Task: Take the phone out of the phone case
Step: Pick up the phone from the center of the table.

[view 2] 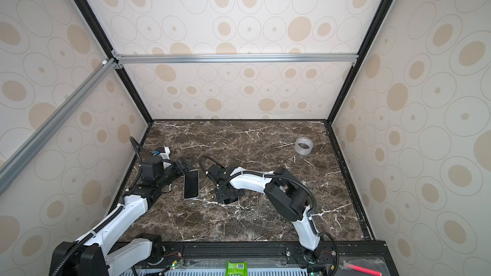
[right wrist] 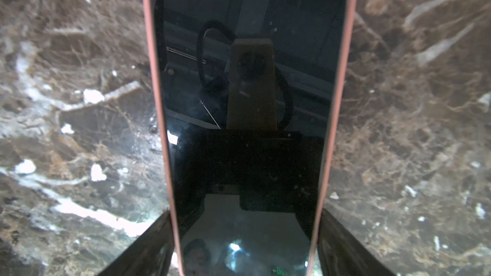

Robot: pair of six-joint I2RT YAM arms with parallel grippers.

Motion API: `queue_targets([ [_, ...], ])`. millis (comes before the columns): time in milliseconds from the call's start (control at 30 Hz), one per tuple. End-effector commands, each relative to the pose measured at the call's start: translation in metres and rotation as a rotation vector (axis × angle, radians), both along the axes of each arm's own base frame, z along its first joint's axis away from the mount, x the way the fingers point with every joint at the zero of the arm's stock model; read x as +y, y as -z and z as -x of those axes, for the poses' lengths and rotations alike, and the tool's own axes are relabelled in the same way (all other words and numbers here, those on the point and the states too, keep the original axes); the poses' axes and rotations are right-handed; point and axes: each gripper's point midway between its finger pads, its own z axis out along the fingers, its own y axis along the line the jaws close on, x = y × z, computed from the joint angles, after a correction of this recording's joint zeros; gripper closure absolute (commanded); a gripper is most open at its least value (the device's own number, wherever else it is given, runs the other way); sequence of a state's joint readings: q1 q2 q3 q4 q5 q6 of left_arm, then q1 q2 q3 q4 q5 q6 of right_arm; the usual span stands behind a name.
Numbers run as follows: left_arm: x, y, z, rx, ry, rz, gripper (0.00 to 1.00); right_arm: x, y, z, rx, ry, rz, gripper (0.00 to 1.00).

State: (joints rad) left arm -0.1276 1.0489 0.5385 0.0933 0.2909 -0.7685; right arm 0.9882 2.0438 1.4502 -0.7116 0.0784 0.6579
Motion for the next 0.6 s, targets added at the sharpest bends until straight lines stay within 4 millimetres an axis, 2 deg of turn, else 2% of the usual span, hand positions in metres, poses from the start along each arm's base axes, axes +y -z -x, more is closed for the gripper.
queue_targets([
  [0, 0.002, -0.006, -0.001, -0.021, -0.010, 0.017, 0.02, -0.006, 0.022, 0.013, 0.072, -0.003, 0.056, 0.21],
  [100, 0.001, -0.005, -0.001, -0.022, -0.013, 0.022, 0.02, -0.007, 0.021, 0.012, 0.062, 0.006, 0.053, 0.23],
  [233, 0.000, -0.002, -0.001, -0.017, -0.010, 0.031, 0.02, -0.007, 0.012, 0.006, 0.024, 0.006, 0.052, 0.32],
  [367, -0.007, -0.001, -0.001, -0.018, 0.025, 0.058, 0.01, -0.005, 0.004, 0.003, 0.007, 0.010, 0.033, 0.35],
  [567, -0.028, -0.002, -0.003, -0.031, 0.094, 0.105, 0.01, 0.009, -0.024, -0.004, -0.060, -0.006, -0.135, 0.37],
])
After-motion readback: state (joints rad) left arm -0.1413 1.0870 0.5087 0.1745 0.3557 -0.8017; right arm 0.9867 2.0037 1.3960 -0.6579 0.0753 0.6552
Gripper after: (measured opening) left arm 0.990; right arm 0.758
